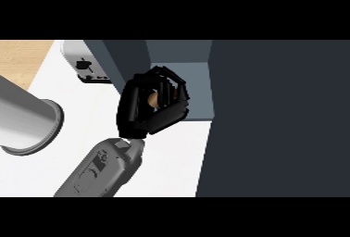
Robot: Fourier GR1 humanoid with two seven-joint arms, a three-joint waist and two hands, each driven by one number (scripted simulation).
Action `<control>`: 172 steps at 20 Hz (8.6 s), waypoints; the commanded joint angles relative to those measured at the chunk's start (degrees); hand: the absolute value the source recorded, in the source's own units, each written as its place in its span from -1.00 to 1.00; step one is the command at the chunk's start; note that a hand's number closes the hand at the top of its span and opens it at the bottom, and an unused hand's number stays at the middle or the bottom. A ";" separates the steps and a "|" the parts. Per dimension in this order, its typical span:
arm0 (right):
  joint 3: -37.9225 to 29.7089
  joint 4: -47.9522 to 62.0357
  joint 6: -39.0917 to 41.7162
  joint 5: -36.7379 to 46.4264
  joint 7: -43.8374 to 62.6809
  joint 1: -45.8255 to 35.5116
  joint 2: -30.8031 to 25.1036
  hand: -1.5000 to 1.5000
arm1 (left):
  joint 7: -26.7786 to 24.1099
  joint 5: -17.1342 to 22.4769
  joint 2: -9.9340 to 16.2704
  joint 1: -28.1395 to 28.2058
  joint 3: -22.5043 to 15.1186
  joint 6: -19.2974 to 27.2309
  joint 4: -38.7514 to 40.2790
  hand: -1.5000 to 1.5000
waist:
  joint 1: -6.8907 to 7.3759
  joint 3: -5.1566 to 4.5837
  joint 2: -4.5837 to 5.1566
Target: Pick up the wine, place it into the cabinet and close the cabinet
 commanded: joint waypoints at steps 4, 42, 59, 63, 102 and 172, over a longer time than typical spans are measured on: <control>-2.38 -2.14 0.91 -6.88 0.35 2.47 0.72 -1.00 | 3.50 -1.56 -2.23 -8.57 5.53 0.21 6.97 1.00 | 0.28 0.01 0.09; -1.83 -0.98 1.75 -6.25 -0.47 0.52 0.90 -1.00 | -26.32 0.68 -5.44 -13.24 3.50 -0.90 50.38 1.00 | -1.44 -0.06 0.52; -0.52 -1.83 2.64 -6.35 -2.65 2.73 2.64 -1.00 | -33.62 10.64 -5.42 -22.71 13.73 -6.58 63.76 1.00 | -2.16 -0.05 0.85; 2.18 -3.05 1.30 -4.63 0.75 0.59 2.44 -1.00 | -32.66 11.72 -5.41 -24.79 12.13 -4.68 66.05 1.00 | -2.85 -0.10 0.61; 2.62 3.28 3.64 -5.38 -5.69 -2.68 5.16 -1.00 | -34.22 15.60 -5.31 -29.38 24.58 -12.11 81.26 1.00 | -6.84 -0.22 2.65; -1.02 3.62 8.01 -10.18 -9.15 1.76 5.98 -1.00 | -28.44 15.55 -1.12 -37.52 12.64 5.66 86.55 1.00 | -9.39 0.03 4.14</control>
